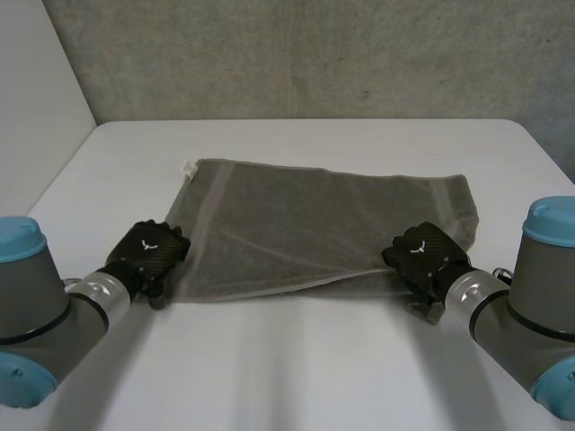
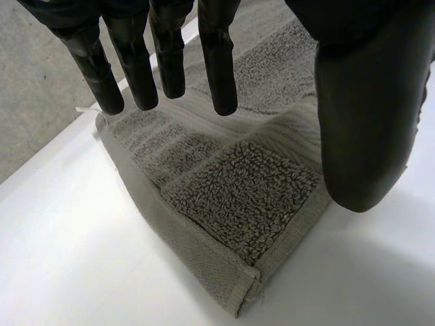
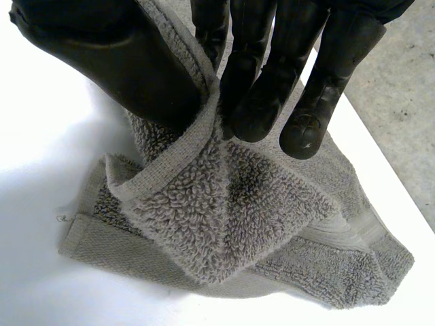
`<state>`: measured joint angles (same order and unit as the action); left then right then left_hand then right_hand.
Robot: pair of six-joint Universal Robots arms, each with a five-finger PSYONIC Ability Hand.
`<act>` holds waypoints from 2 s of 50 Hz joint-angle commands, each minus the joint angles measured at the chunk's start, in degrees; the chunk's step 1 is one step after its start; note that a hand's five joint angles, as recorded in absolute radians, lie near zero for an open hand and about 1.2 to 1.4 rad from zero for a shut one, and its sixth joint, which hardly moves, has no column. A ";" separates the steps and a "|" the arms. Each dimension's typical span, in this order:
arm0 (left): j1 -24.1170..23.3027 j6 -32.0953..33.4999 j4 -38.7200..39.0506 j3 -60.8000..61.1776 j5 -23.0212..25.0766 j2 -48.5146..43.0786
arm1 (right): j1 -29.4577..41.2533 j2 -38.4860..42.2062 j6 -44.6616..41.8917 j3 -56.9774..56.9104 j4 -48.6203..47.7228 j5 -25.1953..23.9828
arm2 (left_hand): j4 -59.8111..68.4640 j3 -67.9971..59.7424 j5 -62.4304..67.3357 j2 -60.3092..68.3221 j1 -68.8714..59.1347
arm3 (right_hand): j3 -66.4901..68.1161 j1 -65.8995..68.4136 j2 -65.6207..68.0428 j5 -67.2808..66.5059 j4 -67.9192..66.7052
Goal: Fold the towel.
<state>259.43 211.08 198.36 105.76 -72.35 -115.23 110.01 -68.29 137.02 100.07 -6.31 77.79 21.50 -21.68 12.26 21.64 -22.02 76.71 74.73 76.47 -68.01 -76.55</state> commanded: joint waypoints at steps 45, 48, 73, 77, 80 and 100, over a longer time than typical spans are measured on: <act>-0.33 -0.41 -0.78 -4.77 -0.07 -2.71 | -0.41 0.18 1.93 1.35 -1.16 -0.09 | 1.84 -1.66 1.08 1.70 -1.32 | 3.29 5.27 3.53 -1.99 -3.45; -0.42 -0.24 -1.04 -4.68 0.02 -3.15 | -0.41 0.35 1.93 1.44 -1.78 -0.01 | 1.67 -1.48 0.90 1.52 -1.14 | 3.29 5.27 3.53 -1.99 -3.45; -0.77 -0.15 -3.33 -9.34 0.10 -7.63 | -0.59 0.79 1.85 1.27 -2.39 -0.09 | 40.01 -39.82 39.24 39.86 -39.48 | 3.29 5.27 3.53 -1.99 -3.45; -0.94 -0.15 -3.41 -9.34 0.10 -7.72 | -0.59 0.79 1.85 1.09 -2.39 -0.09 | 45.74 -45.55 44.97 45.59 -45.21 | 3.29 5.27 3.53 -1.99 -3.45; -1.03 -0.15 -3.76 -9.34 0.19 -7.64 | -0.59 0.79 1.85 1.09 -2.39 -0.09 | 55.12 -54.93 54.35 54.97 -54.59 | 3.29 5.27 3.53 -1.99 -3.45; 0.54 -2.34 -8.16 -8.28 0.19 -0.43 | -2.95 -0.96 12.02 4.69 -1.51 5.44 | 58.50 -58.32 57.74 58.36 -57.98 | -42.74 -40.76 -42.50 44.04 42.58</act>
<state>259.09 209.94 191.85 97.24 -72.13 -118.07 108.71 -68.12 141.93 102.53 -7.95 80.64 77.42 -75.79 63.80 75.03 -71.68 35.91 36.56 36.35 -24.79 -36.01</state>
